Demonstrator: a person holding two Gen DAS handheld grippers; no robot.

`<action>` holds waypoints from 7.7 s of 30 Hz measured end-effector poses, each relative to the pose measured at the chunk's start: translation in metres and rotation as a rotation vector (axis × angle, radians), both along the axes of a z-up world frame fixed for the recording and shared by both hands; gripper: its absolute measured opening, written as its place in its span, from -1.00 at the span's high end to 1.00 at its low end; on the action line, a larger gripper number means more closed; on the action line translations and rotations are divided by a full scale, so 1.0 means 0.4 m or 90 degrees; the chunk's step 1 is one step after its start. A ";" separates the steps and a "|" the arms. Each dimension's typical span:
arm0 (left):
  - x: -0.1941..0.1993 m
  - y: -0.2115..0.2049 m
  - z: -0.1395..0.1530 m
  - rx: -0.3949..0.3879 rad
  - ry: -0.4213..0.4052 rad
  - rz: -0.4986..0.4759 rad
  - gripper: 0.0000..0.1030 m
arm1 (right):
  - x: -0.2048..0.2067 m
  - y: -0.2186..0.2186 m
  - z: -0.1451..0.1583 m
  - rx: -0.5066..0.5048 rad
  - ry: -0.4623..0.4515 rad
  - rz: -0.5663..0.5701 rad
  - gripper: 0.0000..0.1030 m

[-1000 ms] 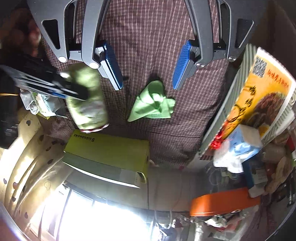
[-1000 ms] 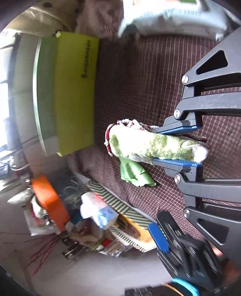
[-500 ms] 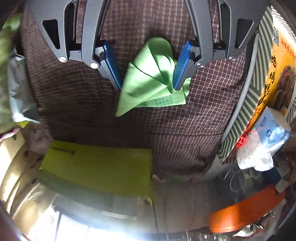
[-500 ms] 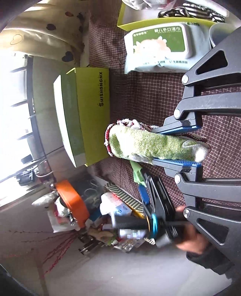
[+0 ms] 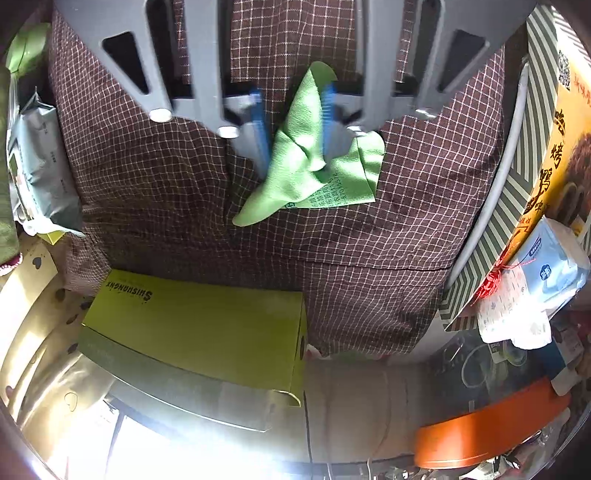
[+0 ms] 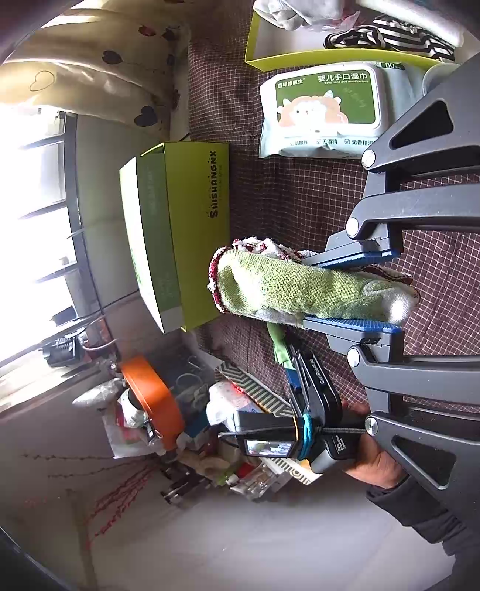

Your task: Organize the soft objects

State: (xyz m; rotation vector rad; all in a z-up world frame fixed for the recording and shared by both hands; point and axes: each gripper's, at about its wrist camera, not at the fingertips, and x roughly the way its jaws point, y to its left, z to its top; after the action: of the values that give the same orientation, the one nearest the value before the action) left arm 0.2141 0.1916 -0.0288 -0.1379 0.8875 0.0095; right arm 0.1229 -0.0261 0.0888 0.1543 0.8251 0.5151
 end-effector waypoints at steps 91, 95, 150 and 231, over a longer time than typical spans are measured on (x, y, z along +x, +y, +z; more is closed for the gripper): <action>-0.236 -0.855 0.270 -0.086 -0.120 -0.263 0.80 | -0.202 -0.707 -0.154 -0.113 0.028 -0.137 0.55; -0.201 -0.882 0.239 -0.081 -0.100 -0.261 0.80 | -0.190 -0.711 -0.156 -0.115 0.021 -0.137 0.53; -0.445 -0.746 0.200 -0.008 -0.120 -0.188 -0.08 | -0.423 -0.603 -0.022 -0.117 -0.078 -0.133 0.14; -0.528 -0.729 0.092 0.025 -0.018 -0.147 -0.08 | -0.455 -0.471 -0.115 -0.166 0.004 -0.098 0.07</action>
State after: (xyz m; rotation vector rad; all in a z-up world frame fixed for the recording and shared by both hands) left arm 0.0031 -0.1000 0.0079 0.0023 0.8708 -0.1902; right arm -0.0591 -0.2145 0.0429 -0.0214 0.8719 0.2592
